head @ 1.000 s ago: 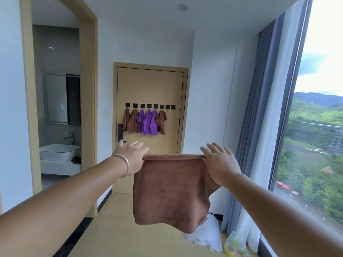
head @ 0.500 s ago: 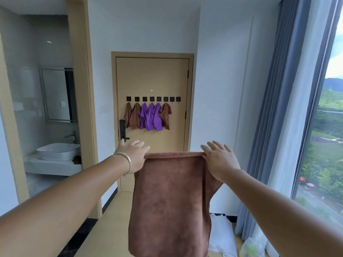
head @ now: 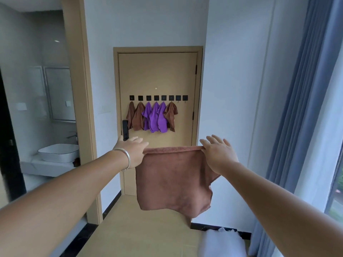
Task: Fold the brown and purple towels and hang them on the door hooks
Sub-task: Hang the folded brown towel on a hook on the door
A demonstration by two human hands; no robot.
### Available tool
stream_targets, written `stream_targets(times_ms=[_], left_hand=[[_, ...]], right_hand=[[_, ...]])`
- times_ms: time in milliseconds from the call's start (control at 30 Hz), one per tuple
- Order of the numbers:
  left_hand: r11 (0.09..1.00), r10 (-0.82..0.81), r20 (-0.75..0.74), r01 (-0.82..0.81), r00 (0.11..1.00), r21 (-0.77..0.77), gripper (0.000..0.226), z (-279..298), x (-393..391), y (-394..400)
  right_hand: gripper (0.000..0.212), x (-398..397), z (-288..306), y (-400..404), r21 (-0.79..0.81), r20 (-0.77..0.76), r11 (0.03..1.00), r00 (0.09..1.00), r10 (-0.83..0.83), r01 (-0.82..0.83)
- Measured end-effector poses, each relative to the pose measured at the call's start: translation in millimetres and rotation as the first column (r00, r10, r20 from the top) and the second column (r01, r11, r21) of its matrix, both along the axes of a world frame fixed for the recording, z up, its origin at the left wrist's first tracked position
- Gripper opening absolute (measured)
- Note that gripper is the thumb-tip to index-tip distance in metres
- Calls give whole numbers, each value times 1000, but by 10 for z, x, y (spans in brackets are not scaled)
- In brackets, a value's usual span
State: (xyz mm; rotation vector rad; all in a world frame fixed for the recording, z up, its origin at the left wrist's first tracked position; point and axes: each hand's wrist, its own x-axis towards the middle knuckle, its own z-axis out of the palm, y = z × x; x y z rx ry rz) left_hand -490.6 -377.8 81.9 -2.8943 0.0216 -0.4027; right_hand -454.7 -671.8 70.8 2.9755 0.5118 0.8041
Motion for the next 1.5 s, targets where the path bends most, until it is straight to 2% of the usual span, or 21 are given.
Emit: stream_targets(times_ms=[233, 467, 700, 800, 1000, 1233, 1500], left_hand=[[1000, -11, -29, 11, 1000, 9, 31, -94, 842, 115], [1000, -20, -1, 20, 1000, 17, 43, -123, 2030, 465], [999, -46, 37, 46, 998, -3, 38, 96, 3225, 859], [999, -39, 21, 39, 999, -3, 43, 185, 3682, 990], [999, -36, -3, 36, 999, 10, 38, 175, 4524, 1110], [999, -24, -24, 24, 999, 25, 45, 56, 5493, 1136], [999, 23, -12, -23, 1000, 33, 46, 148, 6863, 1179]], right_hand=[[42, 829, -133, 96, -15, -10, 1000, 1000, 2, -2], [45, 1934, -141, 431, -28, -5, 1000, 1000, -12, 12], [43, 3145, 133, 837, -28, 21, 999, 999, -30, 30], [42, 3599, 202, 975, -15, 41, 999, 999, -33, 34], [41, 4409, 162, 1089, -5, 35, 999, 998, -47, 47], [43, 5420, 76, 1161, -36, 59, 999, 998, -19, 21], [45, 6908, 147, 1195, -16, 98, 999, 995, 37, -35]])
